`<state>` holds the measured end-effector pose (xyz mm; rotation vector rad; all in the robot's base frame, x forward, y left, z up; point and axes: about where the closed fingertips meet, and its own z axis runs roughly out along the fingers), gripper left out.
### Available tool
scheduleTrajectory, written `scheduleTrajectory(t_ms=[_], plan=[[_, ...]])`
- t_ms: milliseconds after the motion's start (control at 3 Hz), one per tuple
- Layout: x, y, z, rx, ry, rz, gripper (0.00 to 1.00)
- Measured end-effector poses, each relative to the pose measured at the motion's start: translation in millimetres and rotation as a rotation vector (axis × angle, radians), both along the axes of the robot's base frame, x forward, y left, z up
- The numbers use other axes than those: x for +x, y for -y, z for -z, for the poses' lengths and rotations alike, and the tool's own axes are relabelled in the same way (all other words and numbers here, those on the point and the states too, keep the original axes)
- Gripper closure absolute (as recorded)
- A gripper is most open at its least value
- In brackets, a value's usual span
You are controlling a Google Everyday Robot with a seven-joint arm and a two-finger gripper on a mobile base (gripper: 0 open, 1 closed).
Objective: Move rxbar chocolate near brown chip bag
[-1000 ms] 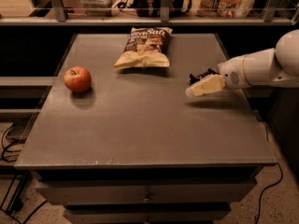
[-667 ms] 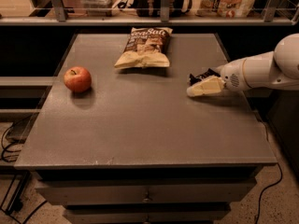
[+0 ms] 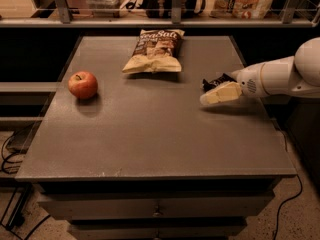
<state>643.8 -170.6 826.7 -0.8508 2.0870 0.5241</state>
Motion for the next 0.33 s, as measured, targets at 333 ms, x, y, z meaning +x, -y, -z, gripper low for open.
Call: scheduleTrajectory(t_ms=[333], plan=[[0.0,-0.1,-0.1,0.0,0.0,0.0,0.0]])
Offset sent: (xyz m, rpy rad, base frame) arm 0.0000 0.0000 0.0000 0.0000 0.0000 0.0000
